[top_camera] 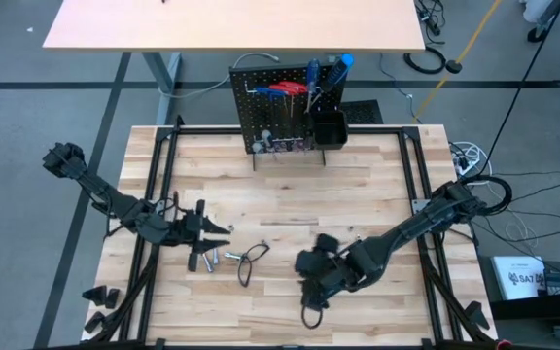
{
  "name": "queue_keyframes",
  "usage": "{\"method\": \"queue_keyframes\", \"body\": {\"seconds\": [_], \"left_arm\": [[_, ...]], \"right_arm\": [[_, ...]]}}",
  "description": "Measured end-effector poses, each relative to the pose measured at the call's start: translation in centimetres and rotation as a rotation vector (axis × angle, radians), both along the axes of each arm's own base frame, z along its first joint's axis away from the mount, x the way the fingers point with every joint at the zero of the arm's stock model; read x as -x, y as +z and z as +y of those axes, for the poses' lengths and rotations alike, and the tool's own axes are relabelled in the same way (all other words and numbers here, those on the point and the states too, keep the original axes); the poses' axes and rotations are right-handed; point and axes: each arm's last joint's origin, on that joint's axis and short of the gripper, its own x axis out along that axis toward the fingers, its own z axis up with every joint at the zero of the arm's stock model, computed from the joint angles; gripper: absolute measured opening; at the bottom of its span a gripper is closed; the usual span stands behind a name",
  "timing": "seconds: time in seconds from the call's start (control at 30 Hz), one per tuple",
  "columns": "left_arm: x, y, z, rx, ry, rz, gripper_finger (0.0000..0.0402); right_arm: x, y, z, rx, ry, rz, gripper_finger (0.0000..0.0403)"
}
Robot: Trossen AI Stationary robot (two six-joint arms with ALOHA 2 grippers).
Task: Hang tools onto peg board
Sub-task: Put the socket into the black bin on the peg board
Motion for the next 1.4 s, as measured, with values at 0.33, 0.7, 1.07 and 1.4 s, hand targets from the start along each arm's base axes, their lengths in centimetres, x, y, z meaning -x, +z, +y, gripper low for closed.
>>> {"method": "queue_keyframes", "body": {"seconds": [0.33,0.7,1.07,1.4], "left_arm": [[-0.2,-1.9,-0.8,0.033,-0.094,0.162,0.0123],[0.9,-2.6,0.4,0.115,0.231,0.409,0.012],[2.7,-5.4,1.1,0.213,0.433,0.813,0.0114],[2.3,-7.4,0.7,0.155,0.43,0.922,0.0153]], "right_arm": [[-2.9,-0.8,0.8,0.124,0.116,-0.195,0.0238],[-4.0,-3.3,-0.1,0.333,-0.074,-0.198,0.0238],[-4.7,-3.5,-1.6,0.289,-0.045,-0.149,0.0238],[-4.6,-3.6,-1.6,0.29,-0.046,-0.139,0.0238]]}}
